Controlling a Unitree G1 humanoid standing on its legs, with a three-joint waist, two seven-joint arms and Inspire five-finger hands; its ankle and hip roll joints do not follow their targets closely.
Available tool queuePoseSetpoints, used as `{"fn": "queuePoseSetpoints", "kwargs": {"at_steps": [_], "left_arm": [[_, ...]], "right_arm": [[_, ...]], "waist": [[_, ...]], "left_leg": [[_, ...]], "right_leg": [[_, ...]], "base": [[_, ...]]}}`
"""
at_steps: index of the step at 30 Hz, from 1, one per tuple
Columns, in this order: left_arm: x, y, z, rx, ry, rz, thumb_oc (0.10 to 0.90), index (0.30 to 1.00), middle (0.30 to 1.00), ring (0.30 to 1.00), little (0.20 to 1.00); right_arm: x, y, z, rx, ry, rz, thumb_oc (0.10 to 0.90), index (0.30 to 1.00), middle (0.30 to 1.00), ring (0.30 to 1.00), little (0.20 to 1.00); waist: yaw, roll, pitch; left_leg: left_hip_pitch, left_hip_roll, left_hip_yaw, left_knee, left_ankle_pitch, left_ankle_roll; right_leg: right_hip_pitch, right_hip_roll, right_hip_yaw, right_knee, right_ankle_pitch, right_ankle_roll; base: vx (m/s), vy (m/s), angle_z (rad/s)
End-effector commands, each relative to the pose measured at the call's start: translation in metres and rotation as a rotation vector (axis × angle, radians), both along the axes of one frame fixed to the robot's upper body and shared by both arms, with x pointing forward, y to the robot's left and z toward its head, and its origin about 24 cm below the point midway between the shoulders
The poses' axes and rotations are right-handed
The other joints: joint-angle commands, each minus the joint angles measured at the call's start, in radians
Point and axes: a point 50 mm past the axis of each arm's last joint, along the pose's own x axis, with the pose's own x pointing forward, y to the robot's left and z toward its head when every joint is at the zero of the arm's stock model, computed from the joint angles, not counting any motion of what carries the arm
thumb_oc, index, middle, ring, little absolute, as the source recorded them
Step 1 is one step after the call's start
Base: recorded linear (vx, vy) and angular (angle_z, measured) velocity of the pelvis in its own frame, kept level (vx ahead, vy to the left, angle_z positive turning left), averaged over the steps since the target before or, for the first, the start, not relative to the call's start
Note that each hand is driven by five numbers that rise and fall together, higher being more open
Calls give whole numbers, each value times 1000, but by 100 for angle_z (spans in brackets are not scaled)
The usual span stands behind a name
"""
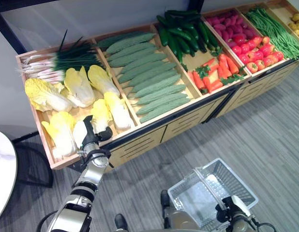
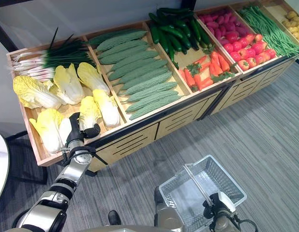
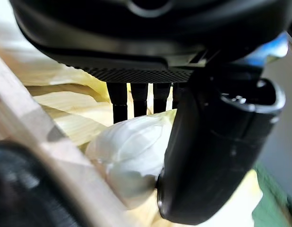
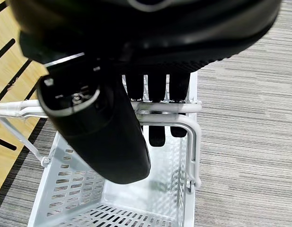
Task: Get the vegetables into the basket
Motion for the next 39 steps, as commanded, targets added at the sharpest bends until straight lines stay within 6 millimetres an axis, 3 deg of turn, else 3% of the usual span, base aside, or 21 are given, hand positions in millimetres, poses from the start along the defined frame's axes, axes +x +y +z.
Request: {"fn": "queuePoseSetpoints", "kwargs": {"at_steps": [1, 2, 3, 6, 7, 8, 9, 10, 13, 17, 30, 33, 35, 37, 39], "left_arm": [[13, 11, 100, 57, -531, 57, 400, 300, 300, 300, 300], [12, 11, 100, 57, -530, 57, 400, 300, 300, 300, 300], [7, 7, 117, 5, -634, 57, 400, 300, 300, 300, 300], [-5, -1, 140, -97, -792, 13, 400, 300, 300, 300, 300], [-8, -2, 141, -128, -815, -12, 400, 300, 300, 300, 300], [-14, -13, 138, -271, -840, -181, 400, 300, 300, 300, 300], [-16, -14, 136, -349, -851, -206, 400, 300, 300, 300, 300], [-16, -16, 130, -477, -846, -284, 400, 300, 300, 300, 300], [-21, -22, 84, -923, -725, -483, 400, 300, 300, 300, 300], [-28, -35, 50, -1147, -607, -627, 400, 300, 300, 300, 300], [-33, -45, 52, -1181, -611, -751, 400, 300, 300, 300, 300], [-35, -48, 56, -1157, -599, -811, 400, 300, 300, 300, 300], [-35, -50, 57, -1156, -595, -827, 400, 300, 300, 300, 300], [-34, -56, 64, -1141, -582, -891, 400, 300, 300, 300, 300], [-33, -59, 65, -1131, -572, -912, 400, 300, 300, 300, 300]], "right_arm": [[8, -6, 6, -36, -51, 0, 400, 300, 300, 300, 300], [8, -6, 6, -37, -50, 0, 400, 300, 300, 300, 300], [6, -7, 5, -42, -45, -4, 400, 300, 300, 300, 300], [1, -9, 4, -43, -35, -22, 400, 300, 300, 300, 300], [0, -9, 4, -41, -36, -23, 400, 300, 300, 300, 300], [-1, -13, 5, -43, -39, -39, 400, 300, 300, 300, 300], [1, -14, 6, -42, -43, -43, 400, 300, 300, 300, 300], [2, -16, 8, -43, -47, -47, 400, 300, 300, 300, 300], [7, -24, 13, -39, -36, -34, 400, 300, 300, 300, 300], [12, -23, 14, -14, -26, 0, 400, 300, 300, 300, 300], [0, -19, 7, 1, 7, -29, 400, 300, 300, 300, 300], [2, -27, 11, -8, -13, -55, 400, 300, 300, 300, 300], [2, -29, 12, -11, -18, -64, 400, 300, 300, 300, 300], [-4, -32, 13, -8, -23, -101, 400, 300, 300, 300, 300], [-3, -30, 12, 9, -32, -119, 400, 300, 300, 300, 300]], "waist": [[7, -39, 7], [7, -39, 7], [12, -39, 6], [19, -35, 7], [20, -33, 7], [23, -29, 10], [24, -28, 11], [25, -24, 13], [22, -14, 14], [21, -9, 5], [26, -8, -7], [30, -26, 15], [29, -28, 21], [14, -38, 42], [-4, -50, 54]], "left_leg": [[17, 55, -80, 0, -6, -68], [17, 54, -80, 0, -6, -68], [16, 52, -83, 0, -6, -67], [16, 49, -91, 0, -7, -65], [17, 47, -92, 0, -7, -64], [18, 45, -97, 0, -5, -62], [18, 43, -99, 0, -4, -62], [21, 43, -100, 0, -3, -61], [29, 42, -94, 0, -2, -60], [31, 39, -90, 0, -1, -59], [72, 25, -77, 0, -17, -47], [37, 10, -80, 111, -65, -34], [31, 4, -78, 119, -72, -29], [28, -23, -64, 121, -86, -9], [25, -51, -34, 110, -92, 1]], "right_leg": [[44, -88, 20, -1, -49, 112], [44, -88, 20, -1, -49, 112], [46, -91, 16, -1, -49, 113], [51, -96, 9, -1, -49, 113], [52, -96, 9, -1, -49, 113], [54, -98, 6, -1, -48, 113], [55, -98, 6, -1, -48, 113], [58, -99, 6, -1, -48, 113], [64, -100, 9, -1, -47, 113], [62, -101, 19, -1, -45, 114], [96, -111, 23, -1, -56, 116], [102, -128, 35, 17, -52, 119], [94, -134, 38, 30, -50, 122], [56, -164, 54, 76, -2, 153], [9, -187, 81, 72, 110, 190]], "base": [[-18, 4, 11], [-23, 6, 12], [-10, 7, 13], [-9, 11, 11], [-13, 24, 9], [0, 0, 0], [0, 0, 0], [-7, 33, 2], [4, 43, 0], [6, 29, -5], [7, 9, 0], [-28, 69, -8], [-72, 114, -4], [-145, 237, -6], [-161, 199, -16]]}}
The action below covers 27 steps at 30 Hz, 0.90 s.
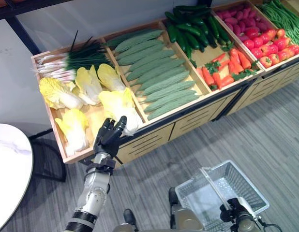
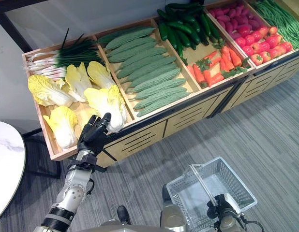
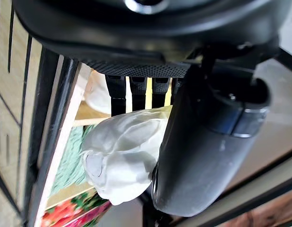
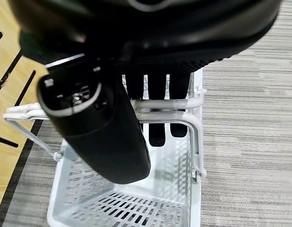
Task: Get the vegetables into the basket
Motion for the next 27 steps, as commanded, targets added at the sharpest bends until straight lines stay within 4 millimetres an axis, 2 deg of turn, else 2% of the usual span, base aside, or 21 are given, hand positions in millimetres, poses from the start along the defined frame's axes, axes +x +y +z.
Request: {"fn": "queuePoseSetpoints", "kwargs": {"at_steps": [1, 5, 6, 8, 9, 10, 11, 13, 14, 20, 24, 27], "left_arm": [[14, -4, 72, 13, -376, -58, 400, 300, 300, 300, 300], [14, 2, 75, 77, -387, -67, 400, 300, 300, 300, 300], [13, 4, 74, 100, -384, -75, 400, 300, 300, 300, 300], [11, 6, 73, 106, -380, -75, 400, 300, 300, 300, 300], [10, 6, 73, 106, -382, -78, 400, 300, 300, 300, 300], [10, 6, 73, 106, -382, -78, 400, 300, 300, 300, 300], [6, 9, 74, 113, -386, -73, 400, 300, 300, 300, 300], [4, 12, 74, 117, -389, -63, 400, 300, 300, 300, 300], [4, 13, 73, 103, -385, -45, 400, 300, 300, 300, 300], [8, 5, 74, 68, -389, -63, 400, 300, 300, 300, 300], [10, -5, 75, 38, -391, -94, 400, 300, 300, 300, 300], [14, -14, 76, 21, -396, -119, 400, 300, 300, 300, 300]], "right_arm": [[4, -5, 4, -27, -16, 17, 400, 300, 300, 300, 300], [10, 3, 3, -7, -29, 35, 400, 300, 300, 300, 300], [10, 3, 2, -5, -25, 38, 400, 300, 300, 300, 300], [10, 3, 2, -5, -18, 41, 400, 300, 300, 300, 300], [11, 2, 3, -9, -18, 45, 400, 300, 300, 300, 300], [11, 2, 3, -9, -18, 45, 400, 300, 300, 300, 300], [16, 2, 4, -11, -23, 53, 400, 300, 300, 300, 300], [19, 3, 5, -13, -33, 66, 400, 300, 300, 300, 300], [20, 5, 5, -9, -46, 72, 400, 300, 300, 300, 300], [17, -4, 9, -42, -61, 46, 400, 300, 300, 300, 300], [10, -16, 12, -71, -70, -19, 400, 300, 300, 300, 300], [8, -25, 17, -96, -91, -47, 400, 300, 300, 300, 300]], "waist": [[-24, -82, -9], [-16, -79, 2], [1, -66, -1], [28, -60, -7], [39, -55, -12], [39, -55, -12], [64, -56, -34], [78, -67, -44], [77, -70, -46], [52, -56, -45], [27, -31, -39], [13, -17, -26]], "left_leg": [[-21, 19, -21, 88, -58, -43], [-30, 37, 30, 98, -56, -31], [-19, 45, 45, 85, -72, -25], [-19, 52, 89, 68, -54, -20], [-19, 56, 115, 61, -45, -17], [-19, 56, 115, 61, -45, -17], [-9, 64, 193, 42, -32, -17], [1, 65, 224, 42, -26, -24], [18, 84, 250, 51, -18, -38], [18, 127, 271, 48, 33, -81], [24, 161, 276, 45, 66, -110], [-3, 206, 264, 104, 92, -145]], "right_leg": [[-32, -137, 48, 12, 144, 166], [-52, -136, 8, 33, 107, 157], [-27, -130, -49, 90, 33, 147], [3, -140, -131, 178, -33, 131], [17, -151, -169, 218, -48, 127], [17, -151, -169, 218, -48, 127], [70, -162, -240, 278, -91, 118], [90, -152, -269, 222, -95, 117], [93, -128, -292, 186, -131, 101], [130, -69, -290, 80, -166, 77], [139, -33, -271, 56, -185, 56], [154, -5, -257, 38, -202, 34]], "base": [[-157, 112, -30], [-120, 124, -84], [-92, 162, -89], [-143, 150, -76], [-84, 67, -104], [-111, 57, -100], [-75, 4, -74], [-4, -125, -118], [70, -271, -136], [4, -187, -38], [-1, -168, -30], [-2, -205, -15]]}}
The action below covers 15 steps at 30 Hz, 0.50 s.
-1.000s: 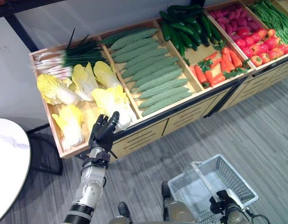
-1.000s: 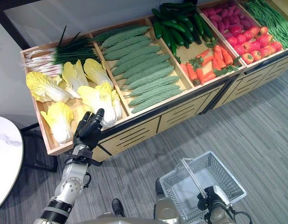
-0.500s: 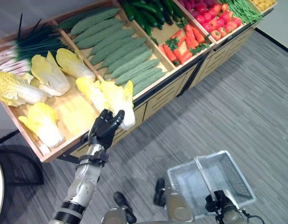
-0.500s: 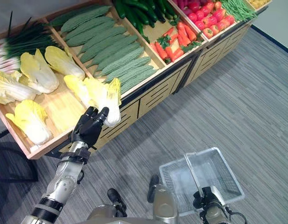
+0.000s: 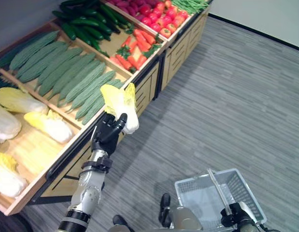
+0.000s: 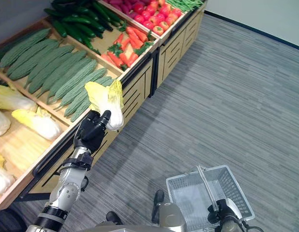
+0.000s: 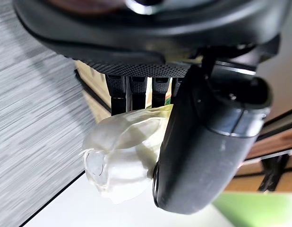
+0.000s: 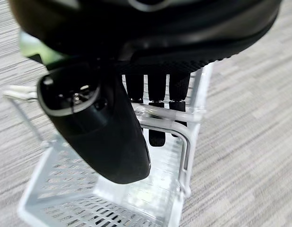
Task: Get the vegetables into the basket
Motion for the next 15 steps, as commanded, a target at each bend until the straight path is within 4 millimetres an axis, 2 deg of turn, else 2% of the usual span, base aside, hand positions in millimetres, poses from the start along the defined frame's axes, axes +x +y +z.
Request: {"fn": "queuePoseSetpoints", "kwargs": {"at_steps": [1, 2, 3, 4, 5, 6, 7, 8, 9, 10, 11, 12, 13, 15], "left_arm": [[14, -21, 68, -26, -348, -97, 400, 300, 300, 300, 300], [14, -22, 70, -23, -358, -98, 400, 300, 300, 300, 300], [14, -23, 70, -21, -366, -105, 400, 300, 300, 300, 300], [13, -25, 71, -23, -373, -107, 400, 300, 300, 300, 300], [13, -25, 71, -23, -372, -107, 400, 300, 300, 300, 300], [12, -26, 70, -25, -372, -97, 400, 300, 300, 300, 300], [12, -24, 68, -26, -370, -87, 400, 300, 300, 300, 300], [10, -22, 69, -22, -379, -76, 400, 300, 300, 300, 300], [9, -21, 70, -24, -381, -71, 400, 300, 300, 300, 300], [10, -20, 74, -13, -401, -69, 400, 300, 300, 300, 300], [10, -20, 74, -13, -401, -69, 400, 300, 300, 300, 300], [9, -20, 75, -23, -408, -81, 400, 300, 300, 300, 300], [9, -22, 77, -20, -417, -106, 400, 300, 300, 300, 300], [7, -21, 75, -11, -413, -115, 400, 300, 300, 300, 300]], "right_arm": [[23, -30, 23, -118, -134, -45, 400, 300, 300, 300, 300], [24, -32, 25, -124, -137, -42, 400, 300, 300, 300, 300], [28, -37, 29, -142, -143, -38, 400, 300, 300, 300, 300], [30, -38, 29, -143, -147, -42, 400, 300, 300, 300, 300], [30, -38, 29, -143, -147, -42, 400, 300, 300, 300, 300], [35, -37, 31, -143, -157, -36, 400, 300, 300, 300, 300], [36, -37, 31, -142, -154, -28, 400, 300, 300, 300, 300], [38, -37, 32, -147, -156, -18, 400, 300, 300, 300, 300], [41, -38, 33, -150, -158, -7, 400, 300, 300, 300, 300], [47, -36, 34, -150, -171, 10, 400, 300, 300, 300, 300], [47, -36, 34, -150, -171, 10, 400, 300, 300, 300, 300], [47, -35, 34, -143, -168, 24, 400, 300, 300, 300, 300], [47, -35, 34, -137, -162, 32, 400, 300, 300, 300, 300], [47, -34, 33, -132, -157, 42, 400, 300, 300, 300, 300]], "waist": [[8, -28, -3], [16, -30, 7], [37, -28, 19], [45, -29, 22], [44, -29, 21], [73, -37, 20], [81, -41, 20], [95, -41, 17], [103, -38, 14], [115, -35, 15], [115, -35, 15], [102, -35, 6], [96, -42, -10], [95, -53, -19]], "left_leg": [[-49, 62, -76, 63, 71, -150], [-67, 62, -136, 108, 70, -155], [-94, 33, -258, 141, 68, -151], [-120, 4, -316, 127, 62, -123], [-121, 3, -317, 127, 62, -122], [-157, -70, -496, 81, 4, -92], [-168, -83, -560, 69, -10, -86], [-192, -99, -646, 54, -5, -84], [-204, -115, -704, 33, 3, -82], [-229, -147, -791, 29, 13, -81], [-229, -147, -790, 29, 13, -81], [-209, -145, -746, 17, 4, -71], [-192, -161, -726, 6, -6, -51], [-178, -173, -693, 3, -20, -35]], "right_leg": [[150, -43, 36, -143, 31, 123], [152, -33, 57, -143, 24, 114], [153, -21, 90, -147, 22, 109], [138, -25, 102, -148, 39, 102], [137, -26, 101, -148, 39, 103], [123, -33, 171, -156, 54, 111], [118, -33, 201, -157, 59, 115], [110, -31, 238, -156, 62, 117], [107, -27, 260, -154, 62, 119], [97, -19, 312, -136, 58, 120], [97, -19, 312, -136, 58, 120], [94, -25, 334, -126, 53, 127], [88, -38, 351, -123, 55, 137], [82, -49, 373, -120, 63, 148]], "base": [[-14, -195, -13], [-9, -137, -15], [-75, -81, -21], [-73, -34, -71], [-35, 5, -106], [64, 13, -104], [99, 35, -45], [104, 43, -39], [145, 124, -123], [111, 101, -157], [105, 203, -152], [99, 293, -123], [120, 375, -115], [80, 262, -80]]}}
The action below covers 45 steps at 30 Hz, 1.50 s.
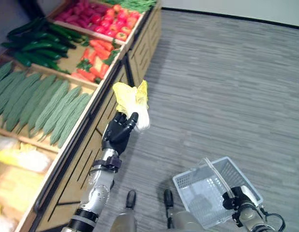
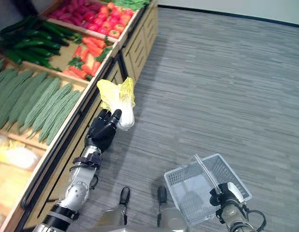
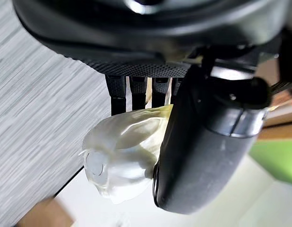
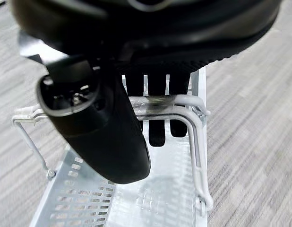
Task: Get the vegetables into the basket
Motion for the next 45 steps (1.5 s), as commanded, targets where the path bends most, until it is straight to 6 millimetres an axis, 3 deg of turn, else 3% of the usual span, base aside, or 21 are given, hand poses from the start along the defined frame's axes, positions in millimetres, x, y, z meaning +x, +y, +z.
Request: {"fn": "queuePoseSetpoints", "kwargs": {"at_steps": [1, 5, 6, 8, 13, 17, 20, 23, 26, 29, 31, 32, 33, 35, 39, 40, 45], "left_arm": [[1, 2, 66, 0, -357, -27, 400, 300, 300, 300, 300], [0, 7, 62, 40, -344, -28, 400, 300, 300, 300, 300], [-1, 8, 61, 53, -343, -28, 400, 300, 300, 300, 300], [-1, 11, 59, 68, -333, -18, 400, 300, 300, 300, 300], [-3, 16, 55, 119, -308, -31, 400, 300, 300, 300, 300], [-7, 19, 50, 155, -285, -44, 400, 300, 300, 300, 300], [-10, 17, 48, 214, -276, -78, 400, 300, 300, 300, 300], [-7, 8, 54, 355, -319, -156, 400, 300, 300, 300, 300], [-5, 0, 62, 658, -422, -270, 400, 300, 300, 300, 300], [-3, -3, 67, 784, -476, -299, 400, 300, 300, 300, 300], [-2, -10, 70, 1006, -573, -350, 400, 300, 300, 300, 300], [-2, -15, 76, 1197, -683, -382, 400, 300, 300, 300, 300], [-2, -16, 76, 1201, -685, -382, 400, 300, 300, 300, 300], [-2, -35, 82, 1494, -944, -420, 400, 300, 300, 300, 300], [-2, -48, 79, 1654, -1122, -423, 400, 300, 300, 300, 300], [-2, -57, 73, 1640, -1147, -392, 400, 300, 300, 300, 300], [-3, -66, 64, 1577, -1099, -365, 400, 300, 300, 300, 300]], "right_arm": [[9, -22, 17, -69, -65, -3, 400, 300, 300, 300, 300], [21, -12, 18, -55, -102, 40, 400, 300, 300, 300, 300], [25, -11, 20, -59, -115, 42, 400, 300, 300, 300, 300], [28, -9, 19, -53, -122, 43, 400, 300, 300, 300, 300], [40, -14, 27, -89, -154, 27, 400, 300, 300, 300, 300], [51, -21, 38, -124, -188, 52, 400, 300, 300, 300, 300], [90, -19, 78, -184, -378, 186, 400, 300, 300, 300, 300], [124, -8, 121, -247, -547, 344, 400, 300, 300, 300, 300], [155, 15, 153, -234, -698, 442, 400, 300, 300, 300, 300], [164, 24, 162, -214, -746, 470, 400, 300, 300, 300, 300], [173, 38, 172, -171, -808, 500, 400, 300, 300, 300, 300], [178, 48, 177, -151, -837, 530, 400, 300, 300, 300, 300], [178, 48, 177, -151, -838, 528, 400, 300, 300, 300, 300], [184, 68, 182, -102, -891, 587, 400, 300, 300, 300, 300], [188, 80, 187, -93, -929, 629, 400, 300, 300, 300, 300], [190, 93, 192, -60, -975, 647, 400, 300, 300, 300, 300], [194, 115, 198, 19, -1032, 653, 400, 300, 300, 300, 300]], "waist": [[27, -63, -42], [26, -80, -41], [24, -82, -39], [28, -81, -36], [67, -57, -37], [84, -78, -82], [69, -71, -102], [49, -51, -111], [43, -36, -118], [43, -33, -123], [39, -27, -129], [32, -22, -132], [35, -24, -132], [24, -19, -138], [20, -18, -144], [19, -18, -147], [21, -18, -153]], "left_leg": [[19, -6, 54, -22, -9, -22], [38, -35, 116, -13, -39, 8], [41, -44, 134, -12, -45, 14], [49, -43, 159, -18, -43, 17], [79, -10, 226, -42, -29, 20], [110, 4, 274, -83, -14, 2], [130, 35, 285, -128, 24, -29], [128, 57, 284, -128, 28, -43], [145, 70, 308, -128, 21, -52], [149, 73, 314, -128, 21, -54], [157, 74, 317, -128, 16, -56], [164, 75, 320, -128, 11, -57], [163, 75, 321, -128, 11, -57], [171, 78, 324, -128, 7, -60], [175, 80, 325, -128, 4, -61], [178, 79, 325, -128, 2, -62], [182, 82, 325, -128, 0, -61]], "right_leg": [[21, -97, 8, 97, -59, 155], [-15, -127, 58, 112, -18, 194], [-28, -141, 59, 111, 20, 208], [-41, -144, 53, 113, 38, 215], [-18, -187, -137, 200, 31, 203], [24, -196, -176, 83, 53, 212], [63, -162, -181, -6, 43, 204], [63, -147, -180, -20, 31, 198], [66, -142, -166, -20, 25, 200], [66, -140, -161, -20, 26, 198], [72, -137, -156, -20, 25, 197], [78, -136, -153, -20, 22, 197], [77, -136, -153, -20, 23, 197], [79, -134, -149, -20, 20, 199], [83, -133, -150, -20, 18, 201], [85, -133, -149, -20, 15, 201], [92, -133, -145, -20, 11, 199]], "base": [[31, 223, -58], [-16, 241, -48], [-47, 225, -60], [-48, 123, -47], [-57, 60, -56], [52, -121, -48], [58, -251, -43], [14, -141, -7], [27, -39, -10], [36, -13, -12], [50, -14, -1], [37, -5, 0], [42, -6, -2], [55, -13, -4], [30, -4, -2], [0, 0, 0], [0, 0, 0]]}}
